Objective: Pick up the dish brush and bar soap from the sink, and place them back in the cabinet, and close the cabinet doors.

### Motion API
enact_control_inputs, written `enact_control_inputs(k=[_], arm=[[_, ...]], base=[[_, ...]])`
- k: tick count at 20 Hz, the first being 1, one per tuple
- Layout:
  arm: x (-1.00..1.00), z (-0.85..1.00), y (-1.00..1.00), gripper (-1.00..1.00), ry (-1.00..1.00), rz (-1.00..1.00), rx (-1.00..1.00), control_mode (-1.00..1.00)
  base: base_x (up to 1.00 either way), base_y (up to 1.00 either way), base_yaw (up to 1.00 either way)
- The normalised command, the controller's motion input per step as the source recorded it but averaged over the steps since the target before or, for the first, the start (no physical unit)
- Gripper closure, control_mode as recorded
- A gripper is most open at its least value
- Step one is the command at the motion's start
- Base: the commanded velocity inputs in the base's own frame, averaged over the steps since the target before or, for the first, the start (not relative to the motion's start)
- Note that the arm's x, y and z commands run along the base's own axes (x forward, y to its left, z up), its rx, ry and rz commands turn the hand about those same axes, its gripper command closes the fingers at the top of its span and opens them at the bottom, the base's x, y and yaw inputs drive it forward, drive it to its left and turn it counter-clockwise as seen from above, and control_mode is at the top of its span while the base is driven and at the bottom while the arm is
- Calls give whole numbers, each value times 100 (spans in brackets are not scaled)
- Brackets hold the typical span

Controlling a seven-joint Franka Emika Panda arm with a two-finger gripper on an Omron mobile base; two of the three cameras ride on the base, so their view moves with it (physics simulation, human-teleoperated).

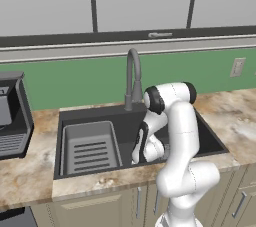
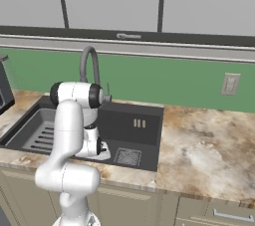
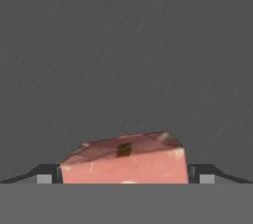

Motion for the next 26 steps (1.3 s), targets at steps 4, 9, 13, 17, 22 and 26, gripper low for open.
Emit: enact_control_inputs(k=[4,9,13,17,22,26], arm=[[0,-4,2,-100,0,0,0,-100],[0,0,0,-100,0,0,0,-100],[0,0,0,-100,0,0,0,-100],[0,0,0,100,0,0,0,-100],[0,0,0,100,0,0,0,-100],[0,0,0,100,0,0,0,-100]], base=[[0,0,0],[0,0,0],[0,0,0],[0,0,0],[0,0,0],[0,0,0]])
